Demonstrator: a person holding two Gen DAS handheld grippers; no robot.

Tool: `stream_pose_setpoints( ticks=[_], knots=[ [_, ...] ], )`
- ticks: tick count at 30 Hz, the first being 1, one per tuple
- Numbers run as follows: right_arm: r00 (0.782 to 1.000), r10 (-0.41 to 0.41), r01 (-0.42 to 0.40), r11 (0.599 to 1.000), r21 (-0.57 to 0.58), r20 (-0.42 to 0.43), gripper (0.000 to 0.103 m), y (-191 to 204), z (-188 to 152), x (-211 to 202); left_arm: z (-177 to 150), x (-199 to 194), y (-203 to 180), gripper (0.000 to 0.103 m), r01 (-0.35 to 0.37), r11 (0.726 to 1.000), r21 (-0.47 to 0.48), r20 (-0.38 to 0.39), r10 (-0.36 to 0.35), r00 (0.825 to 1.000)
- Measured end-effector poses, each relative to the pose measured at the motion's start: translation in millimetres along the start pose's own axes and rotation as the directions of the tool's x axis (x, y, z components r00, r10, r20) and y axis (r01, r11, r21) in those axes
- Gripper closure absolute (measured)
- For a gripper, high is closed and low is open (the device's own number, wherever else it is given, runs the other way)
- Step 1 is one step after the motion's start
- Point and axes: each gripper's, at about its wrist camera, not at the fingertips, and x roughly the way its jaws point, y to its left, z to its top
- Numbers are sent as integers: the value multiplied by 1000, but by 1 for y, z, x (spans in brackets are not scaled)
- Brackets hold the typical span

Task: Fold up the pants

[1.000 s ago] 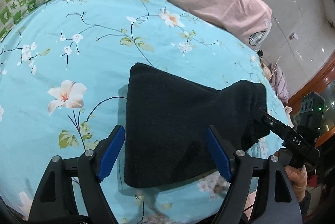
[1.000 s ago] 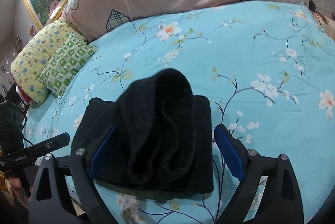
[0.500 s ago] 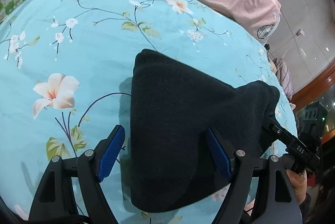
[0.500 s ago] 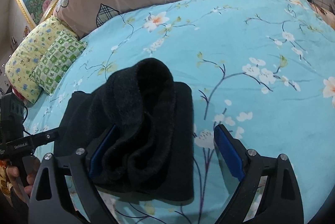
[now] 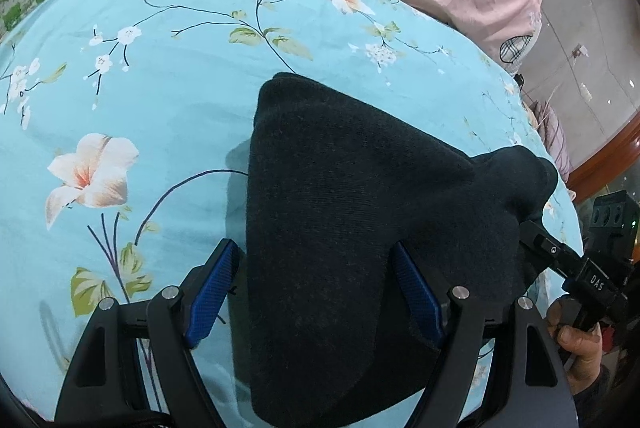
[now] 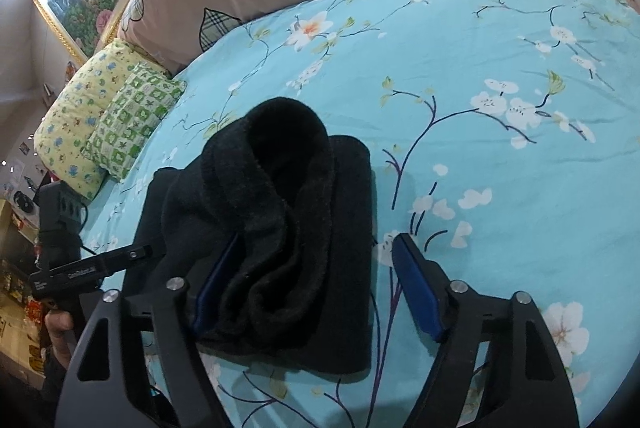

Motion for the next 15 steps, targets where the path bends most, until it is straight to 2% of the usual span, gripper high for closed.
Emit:
stream_pose_setpoints(
  ticks=[4,5,11,15],
  knots=[
    [998,63,-63,997,39,-7,41,-5,-2,2,-2,0,-7,38,-7,1000,23,9,6,1000],
    [997,76,-76,996,51,-4,41,-5,-3,3,-2,-1,-8,41,-14,999,31,15,14,1000],
    [996,87,-87,996,17,23,53,6,-4,-3,-5,-15,-21,65,-50,996,74,57,45,997],
    [996,78,-77,997,-25,39,58,18,-2,-7,-6,-26,-25,70,-65,994,84,87,58,995]
  ],
)
